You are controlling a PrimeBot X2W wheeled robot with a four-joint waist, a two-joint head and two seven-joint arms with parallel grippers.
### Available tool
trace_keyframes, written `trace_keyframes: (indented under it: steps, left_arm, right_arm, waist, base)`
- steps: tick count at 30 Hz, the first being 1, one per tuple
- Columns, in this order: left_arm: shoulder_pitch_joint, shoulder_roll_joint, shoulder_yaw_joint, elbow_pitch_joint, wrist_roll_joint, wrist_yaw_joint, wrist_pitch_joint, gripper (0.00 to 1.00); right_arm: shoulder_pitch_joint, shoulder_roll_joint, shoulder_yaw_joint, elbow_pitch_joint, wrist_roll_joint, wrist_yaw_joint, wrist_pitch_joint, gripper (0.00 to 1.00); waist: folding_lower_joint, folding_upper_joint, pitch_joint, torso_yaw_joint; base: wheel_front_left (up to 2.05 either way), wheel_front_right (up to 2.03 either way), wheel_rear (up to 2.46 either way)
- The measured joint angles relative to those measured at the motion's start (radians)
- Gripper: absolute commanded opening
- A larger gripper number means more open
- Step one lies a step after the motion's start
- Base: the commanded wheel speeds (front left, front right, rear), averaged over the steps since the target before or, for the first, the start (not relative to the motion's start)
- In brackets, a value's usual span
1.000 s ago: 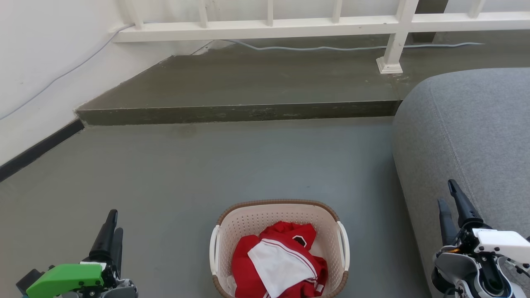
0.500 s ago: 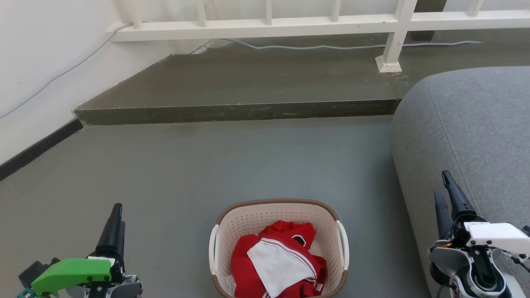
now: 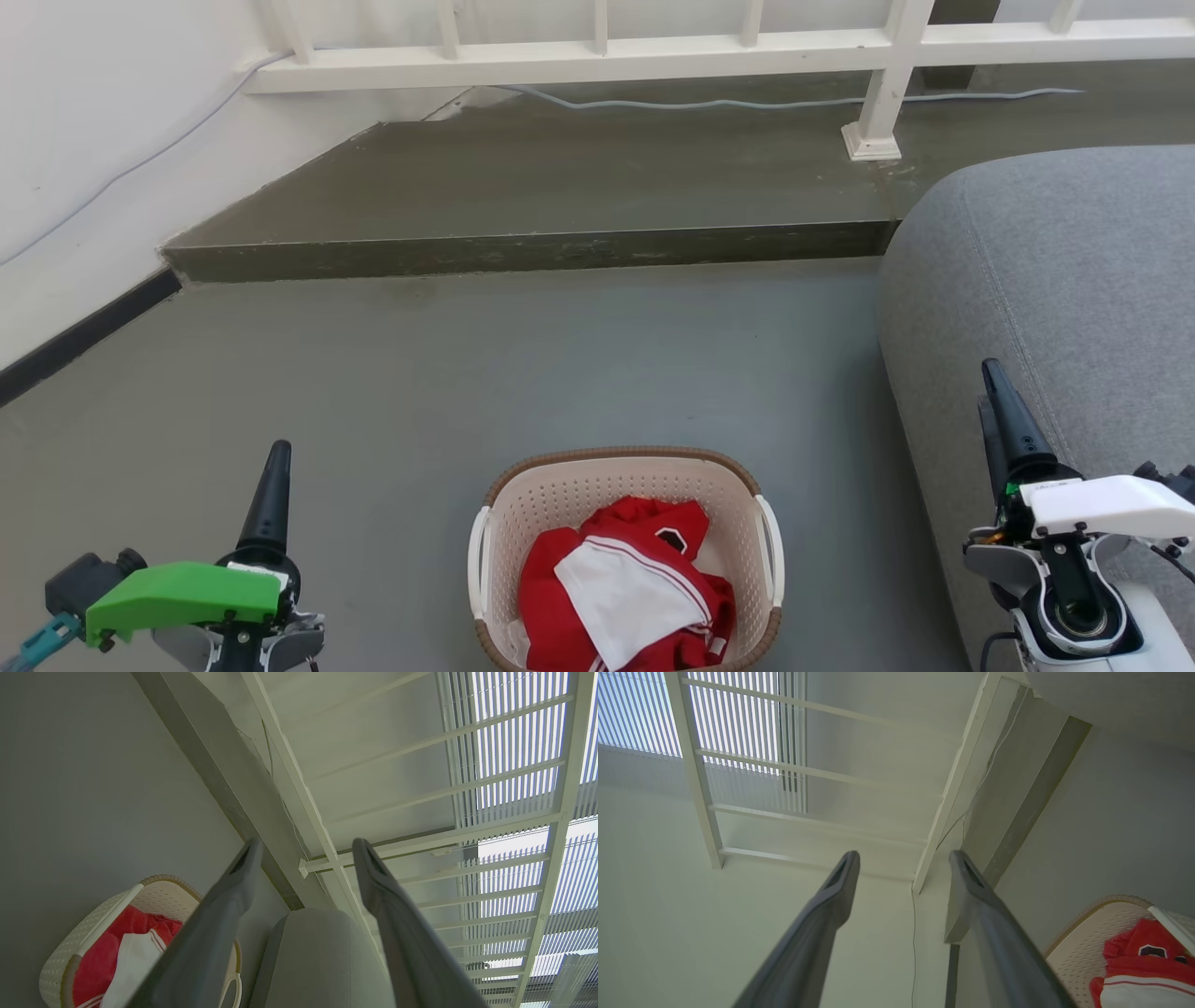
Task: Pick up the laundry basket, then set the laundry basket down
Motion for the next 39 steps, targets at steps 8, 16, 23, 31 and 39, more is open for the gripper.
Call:
trace_keyframes:
  steps: [8, 16, 23, 31, 39]
  left_arm:
    - [-0.009, 0.01, -0.015, -0.004, 0.144, 0.0, -0.026, 1.0]
    - [-0.013, 0.022, -0.026, -0.007, 0.304, 0.0, -0.057, 1.0]
    - [-0.03, 0.022, -0.032, -0.015, 0.444, 0.003, -0.081, 1.0]
    - [-0.03, 0.021, -0.047, -0.02, 0.596, 0.029, -0.107, 1.0]
    - [-0.031, 0.015, -0.06, -0.034, 0.719, 0.035, -0.137, 1.0]
  right_arm:
    - [-0.005, -0.03, 0.044, -0.004, -0.113, 0.0, -0.035, 1.0]
    - [-0.023, -0.043, 0.069, -0.01, -0.24, 0.001, -0.06, 1.0]
    - [-0.032, -0.057, 0.08, -0.018, -0.383, 0.001, -0.083, 1.0]
    - [-0.041, -0.062, 0.098, -0.027, -0.552, 0.0, -0.113, 1.0]
    - [-0.041, -0.06, 0.118, -0.037, -0.693, -0.01, -0.142, 1.0]
  waist:
    - [0.0, 0.0, 0.002, -0.003]
    - [0.0, 0.0, 0.004, -0.005]
    - [0.0, 0.0, 0.003, -0.006]
    - [0.0, 0.0, 0.003, -0.004]
    - [0.0, 0.0, 0.005, -0.003]
  base:
    - [0.0, 0.0, 0.0]
    - [0.0, 0.0, 0.0]
    - [0.0, 0.0, 0.0]
    - [0.0, 0.0, 0.0]
    - [0.0, 0.0, 0.0]
